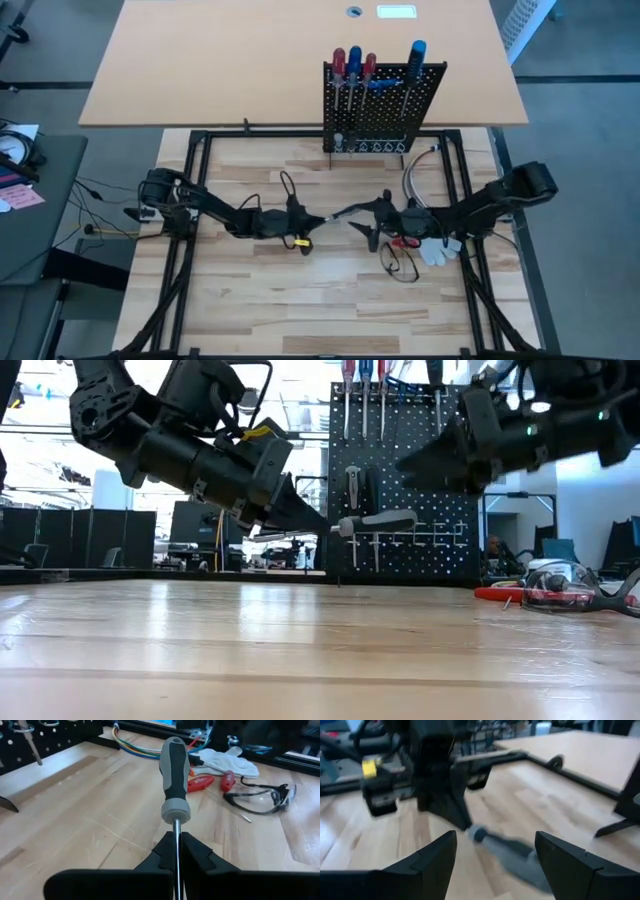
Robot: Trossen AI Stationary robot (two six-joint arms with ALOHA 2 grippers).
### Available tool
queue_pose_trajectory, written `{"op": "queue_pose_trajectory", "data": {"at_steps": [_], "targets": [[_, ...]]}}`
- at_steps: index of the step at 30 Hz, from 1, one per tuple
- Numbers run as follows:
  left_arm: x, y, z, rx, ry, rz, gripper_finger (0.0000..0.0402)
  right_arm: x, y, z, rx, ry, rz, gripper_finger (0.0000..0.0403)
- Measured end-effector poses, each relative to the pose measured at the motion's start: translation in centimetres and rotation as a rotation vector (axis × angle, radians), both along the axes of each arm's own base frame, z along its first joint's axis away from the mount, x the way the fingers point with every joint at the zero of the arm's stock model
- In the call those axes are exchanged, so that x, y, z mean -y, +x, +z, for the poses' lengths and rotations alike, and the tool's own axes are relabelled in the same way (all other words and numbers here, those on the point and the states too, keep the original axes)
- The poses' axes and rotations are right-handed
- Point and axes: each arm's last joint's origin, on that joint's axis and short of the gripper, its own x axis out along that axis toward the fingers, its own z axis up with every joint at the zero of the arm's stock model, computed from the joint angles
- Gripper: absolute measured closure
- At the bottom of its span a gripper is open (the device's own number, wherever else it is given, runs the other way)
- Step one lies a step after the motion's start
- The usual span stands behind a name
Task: Hang tools onto peg board
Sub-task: Hang the gray screwdriver on the pegboard
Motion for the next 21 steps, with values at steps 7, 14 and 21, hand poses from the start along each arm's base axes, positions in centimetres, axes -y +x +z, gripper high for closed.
{"op": "queue_pose_trajectory", "data": {"at_steps": [7, 14, 21], "targets": [[1.1, -0.1, 0.5, 0.041, 0.064, 0.0, 0.0401, 0.5, -1.7, 1.6, -0.038, 0.08, -0.072, 0.0125], [2.6, -0.1, 1.8, 0.154, 0.139, 0.004, 0.0401, -0.3, -1.8, -0.3, -0.145, 0.157, -0.059, 0.0125], [3.7, -0.3, 2.9, 0.247, 0.191, -0.028, 0.0401, -1.4, 0.1, 0.6, 0.103, 0.041, 0.087, 0.0125]]}}
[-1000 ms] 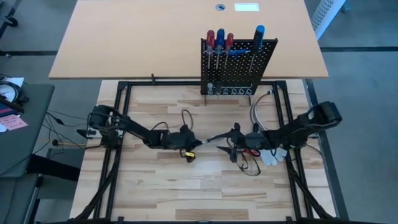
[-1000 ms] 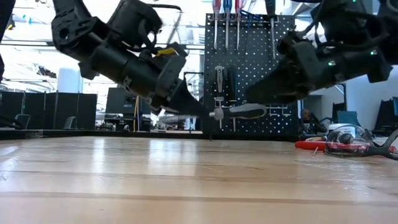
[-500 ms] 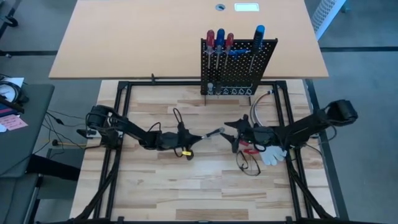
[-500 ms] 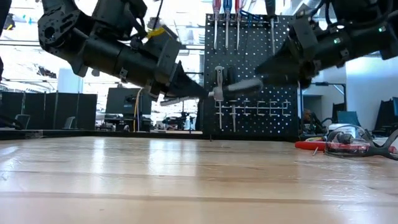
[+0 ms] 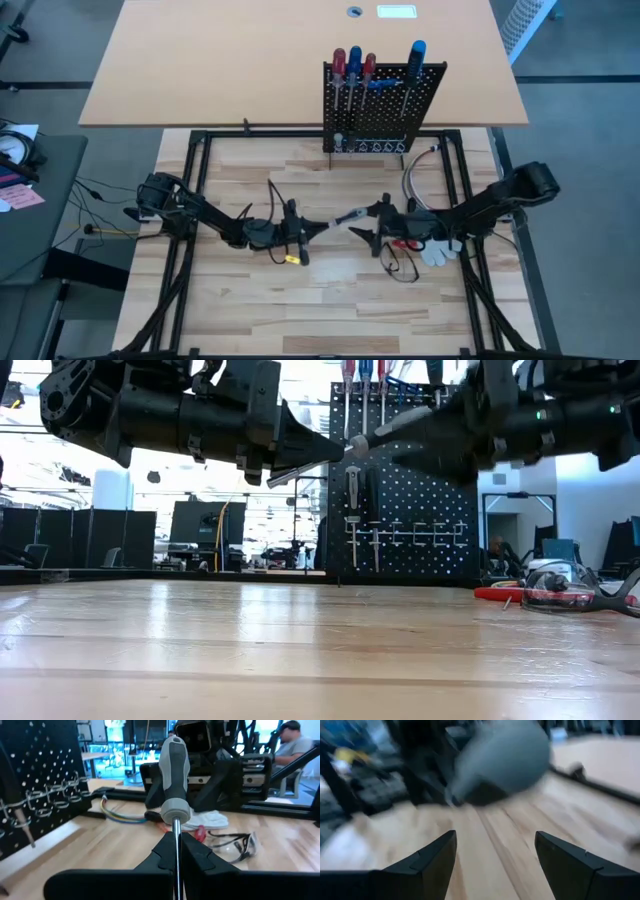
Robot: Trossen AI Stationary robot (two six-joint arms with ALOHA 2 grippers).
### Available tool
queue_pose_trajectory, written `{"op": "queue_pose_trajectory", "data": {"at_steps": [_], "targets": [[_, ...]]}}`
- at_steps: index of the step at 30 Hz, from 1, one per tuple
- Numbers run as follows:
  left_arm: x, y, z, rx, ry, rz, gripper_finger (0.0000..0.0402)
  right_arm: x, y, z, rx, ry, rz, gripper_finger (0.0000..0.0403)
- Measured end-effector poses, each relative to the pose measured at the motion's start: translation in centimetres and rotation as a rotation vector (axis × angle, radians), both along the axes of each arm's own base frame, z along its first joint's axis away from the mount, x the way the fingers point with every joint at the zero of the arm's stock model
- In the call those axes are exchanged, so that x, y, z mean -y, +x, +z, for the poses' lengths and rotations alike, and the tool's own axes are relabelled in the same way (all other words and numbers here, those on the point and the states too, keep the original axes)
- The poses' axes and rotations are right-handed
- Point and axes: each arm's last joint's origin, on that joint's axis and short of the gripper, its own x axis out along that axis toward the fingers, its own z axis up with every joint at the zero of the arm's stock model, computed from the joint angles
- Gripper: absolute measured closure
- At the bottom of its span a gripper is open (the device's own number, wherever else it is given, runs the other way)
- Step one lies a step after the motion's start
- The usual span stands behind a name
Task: Hang tools onto peg board
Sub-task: Hang the gray screwdriver on the pegboard
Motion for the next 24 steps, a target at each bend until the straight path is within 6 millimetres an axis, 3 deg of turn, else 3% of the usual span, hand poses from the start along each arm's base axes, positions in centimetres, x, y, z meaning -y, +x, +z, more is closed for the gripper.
{"op": "queue_pose_trajectory", "data": {"at_steps": [9, 12, 16, 21, 24], "targets": [[0.1, 0.0, 0.1, 0.005, 0.003, -0.008, 0.0401, -0.2, 0.3, 1.7, 0.221, -0.023, 0.067, 0.014], [0.2, 0.0, 0.1, 0.004, 0.003, -0.009, 0.0401, -0.2, 0.2, 1.8, 0.22, -0.024, 0.067, 0.0185], [0.2, 0.0, 0.0, 0.0, 0.004, -0.012, 0.0401, 0.0, 0.2, 1.8, 0.227, -0.022, 0.065, 0.028], [0.1, 0.0, -0.2, -0.029, 0.012, -0.001, 0.0371, 0.3, 0.1, 2.1, 0.204, -0.063, 0.057, 0.0286], [-0.2, -0.1, -0.7, -0.125, 0.054, 0.052, 0.0337, 1.0, -0.2, 3.6, 0.169, -0.082, 0.005, 0.0286]]}}
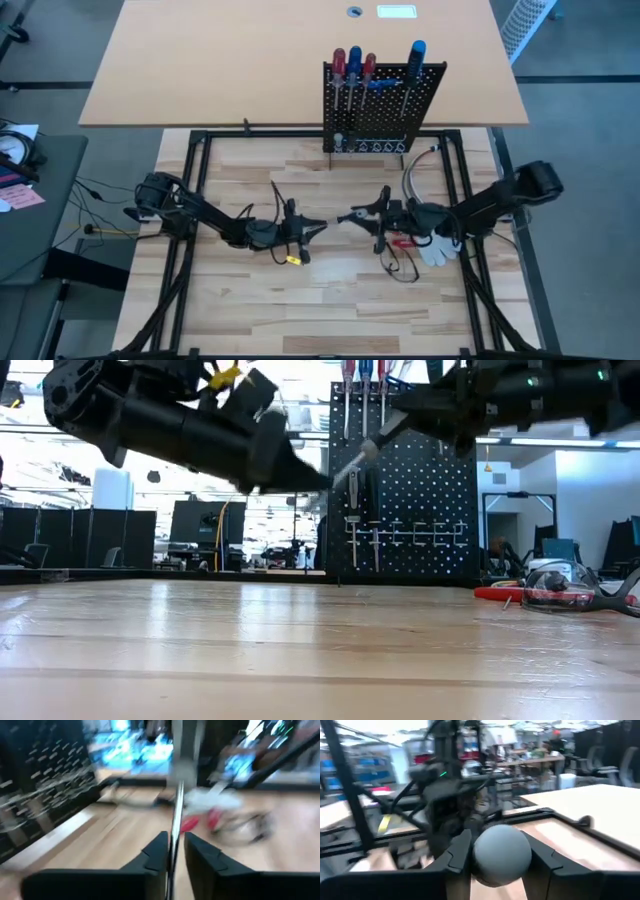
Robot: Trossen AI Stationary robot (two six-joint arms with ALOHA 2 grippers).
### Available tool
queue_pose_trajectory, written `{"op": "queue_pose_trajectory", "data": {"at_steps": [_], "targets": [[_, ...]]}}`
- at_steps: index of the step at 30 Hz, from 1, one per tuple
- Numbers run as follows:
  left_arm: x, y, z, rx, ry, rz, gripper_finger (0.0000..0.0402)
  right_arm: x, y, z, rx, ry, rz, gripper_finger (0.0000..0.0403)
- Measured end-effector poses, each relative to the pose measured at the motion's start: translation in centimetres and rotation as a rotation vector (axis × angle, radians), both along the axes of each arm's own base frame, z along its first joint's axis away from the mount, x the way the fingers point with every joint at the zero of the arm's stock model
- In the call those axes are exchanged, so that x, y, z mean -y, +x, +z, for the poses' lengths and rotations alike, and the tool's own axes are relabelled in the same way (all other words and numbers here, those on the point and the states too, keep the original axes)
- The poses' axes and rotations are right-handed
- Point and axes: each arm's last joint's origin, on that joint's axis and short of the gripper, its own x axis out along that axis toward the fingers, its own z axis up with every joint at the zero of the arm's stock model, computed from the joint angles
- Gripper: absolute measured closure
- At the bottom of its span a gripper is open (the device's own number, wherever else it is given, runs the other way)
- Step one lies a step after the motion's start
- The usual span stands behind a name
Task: Hang tools onto peg board
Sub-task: Hang the gray screwdriver on the pegboard
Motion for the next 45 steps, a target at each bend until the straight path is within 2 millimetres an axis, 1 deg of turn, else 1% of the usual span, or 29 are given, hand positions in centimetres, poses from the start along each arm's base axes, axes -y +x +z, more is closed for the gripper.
{"op": "queue_pose_trajectory", "data": {"at_steps": [1, 3, 6, 9, 12, 14, 18, 22, 27, 30, 33, 38, 42, 45], "targets": [[-0.1, -0.1, -0.1, -0.034, 0.013, 0.026, 0.0326, 0.3, -0.1, 0.8, -0.024, -0.002, -0.033, 0.0286], [-0.4, -0.5, -0.4, -0.121, 0.043, 0.084, 0.0304, 1.2, -0.3, 2.5, -0.129, -0.024, -0.123, 0.0286], [-0.5, -1.0, -0.7, -0.218, 0.059, 0.101, 0.0281, 2.8, -0.5, 6.4, -0.275, -0.047, -0.274, 0.0286], [-0.5, -1.2, -0.6, -0.231, 0.051, 0.11, 0.027, 4.4, -0.4, 9.8, -0.424, -0.08, -0.405, 0.0286], [-0.5, -1.2, -0.8, -0.241, 0.049, 0.111, 0.0269, 6.2, 0.4, 11.8, -0.536, -0.136, -0.503, 0.0286], [-0.5, -1.2, -0.7, -0.234, 0.038, 0.111, 0.027, 7.3, 1.2, 12.5, -0.59, -0.158, -0.54, 0.0286], [-0.5, -1.2, -0.9, -0.249, 0.037, 0.109, 0.027, 9.5, 2.8, 12.9, -0.7, -0.187, -0.598, 0.0286], [-0.5, -1.2, -1.0, -0.252, 0.03, 0.111, 0.027, 10.6, 3.7, 13.4, -0.751, -0.187, -0.622, 0.0286], [-0.5, -1.3, -1.2, -0.268, 0.027, 0.113, 0.027, 10.8, 3.9, 14.0, -0.785, -0.204, -0.628, 0.0286], [-0.5, -1.3, -1.2, -0.267, 0.024, 0.113, 0.027, 10.5, 3.8, 14.8, -0.762, -0.202, -0.625, 0.0286], [-0.5, -1.3, -1.2, -0.265, 0.021, 0.113, 0.027, 10.4, 3.4, 15.2, -0.753, -0.185, -0.627, 0.0286], [-0.5, -1.3, -1.2, -0.262, 0.015, 0.115, 0.027, 10.7, 3.3, 14.5, -0.8, -0.146, -0.63, 0.0286], [-0.5, -1.3, -1.2, -0.26, 0.011, 0.115, 0.027, 11.4, 3.8, 13.5, -0.842, -0.133, -0.632, 0.0286], [-0.5, -1.3, -1.2, -0.259, 0.01, 0.116, 0.027, 12.4, 4.5, 12.6, -0.87, -0.114, -0.613, 0.0286]]}}
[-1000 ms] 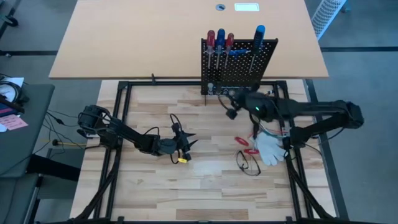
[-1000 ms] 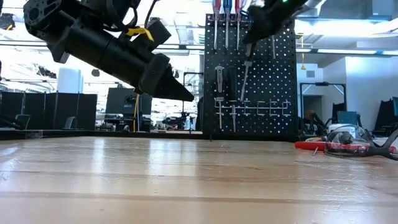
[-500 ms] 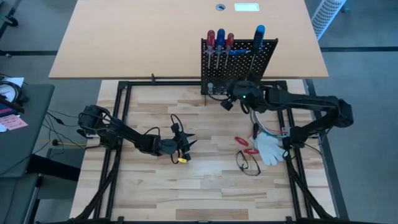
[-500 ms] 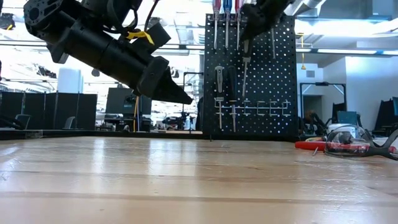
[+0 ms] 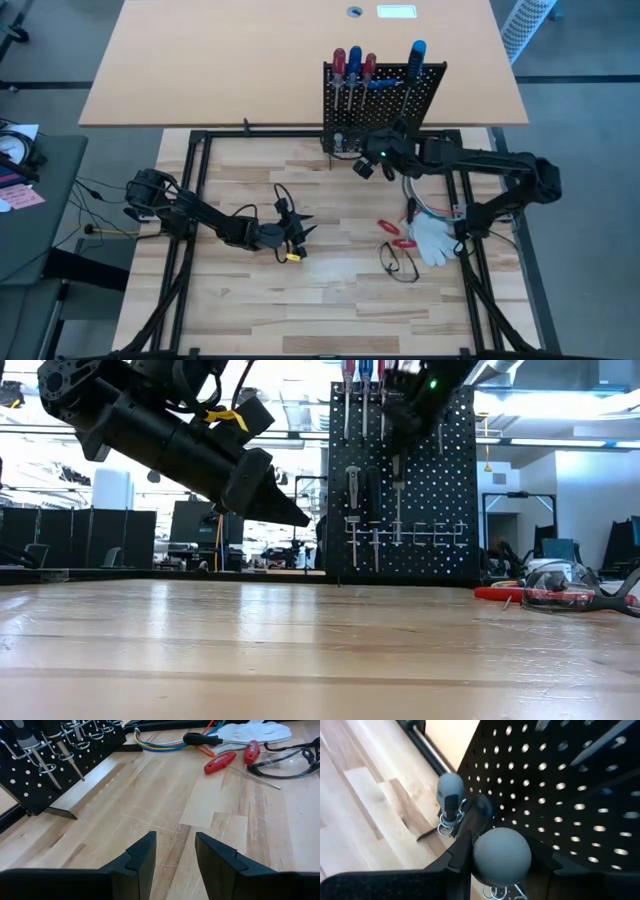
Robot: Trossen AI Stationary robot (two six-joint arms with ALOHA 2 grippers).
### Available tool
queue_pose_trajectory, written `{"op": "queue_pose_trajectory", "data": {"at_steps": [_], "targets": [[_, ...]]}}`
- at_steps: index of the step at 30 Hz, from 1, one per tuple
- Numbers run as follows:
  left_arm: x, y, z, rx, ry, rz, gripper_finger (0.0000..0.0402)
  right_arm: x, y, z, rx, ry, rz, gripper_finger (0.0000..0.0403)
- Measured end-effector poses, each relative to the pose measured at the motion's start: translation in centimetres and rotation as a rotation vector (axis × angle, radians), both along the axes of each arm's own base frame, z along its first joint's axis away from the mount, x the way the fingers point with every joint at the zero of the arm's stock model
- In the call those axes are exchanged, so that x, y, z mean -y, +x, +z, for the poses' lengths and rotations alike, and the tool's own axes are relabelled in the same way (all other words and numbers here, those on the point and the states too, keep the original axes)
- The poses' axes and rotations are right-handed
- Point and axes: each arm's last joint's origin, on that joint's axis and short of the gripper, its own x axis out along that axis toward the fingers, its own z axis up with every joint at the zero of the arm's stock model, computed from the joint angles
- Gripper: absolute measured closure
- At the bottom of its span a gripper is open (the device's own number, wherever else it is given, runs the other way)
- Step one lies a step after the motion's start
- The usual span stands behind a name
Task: Hang tools onto peg board
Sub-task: Hang the gray screwdriver on the pegboard, then hang the left red Allen wrench on the pegboard
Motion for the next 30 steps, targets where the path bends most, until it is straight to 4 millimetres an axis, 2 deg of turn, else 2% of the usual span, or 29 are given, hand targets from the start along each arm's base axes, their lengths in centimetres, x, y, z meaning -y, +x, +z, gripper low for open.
{"op": "queue_pose_trajectory", "data": {"at_steps": [7, 11, 14, 16, 20, 23, 26, 30], "targets": [[0.0, 0.0, 0.0, 0.0, 0.0, 0.0, 0.027, 2.9, 0.7, -2.2, -0.048, 0.075, -0.034, 0.0286], [0.0, 0.0, 0.0, 0.0, 0.0, 0.0, 0.027, 3.9, 0.3, -2.3, -0.04, 0.099, -0.045, 0.0286], [0.0, 0.0, 0.0, 0.0, 0.0, 0.0, 0.027, 4.0, 0.3, -2.2, -0.038, 0.098, -0.046, 0.0286], [0.0, 0.0, 0.0, 0.0, 0.0, 0.0, 0.027, 4.0, 0.3, -2.2, -0.036, 0.094, -0.044, 0.0262], [0.0, 0.0, 0.0, 0.0, 0.0, -0.002, 0.027, 4.1, 0.3, -2.1, -0.036, 0.08, -0.05, 0.0159], [0.0, 0.0, 0.0, 0.0, 0.0, -0.002, 0.027, 4.1, 0.3, -2.0, -0.027, 0.072, -0.055, 0.0107], [0.0, 0.0, 0.0, 0.0, 0.0, -0.002, 0.027, 4.1, 0.3, -2.0, -0.025, 0.071, -0.053, 0.0091], [0.0, 0.0, 0.0, 0.0, 0.0, -0.002, 0.027, 3.5, 0.4, -1.7, -0.034, 0.054, -0.027, 0.0098]]}}
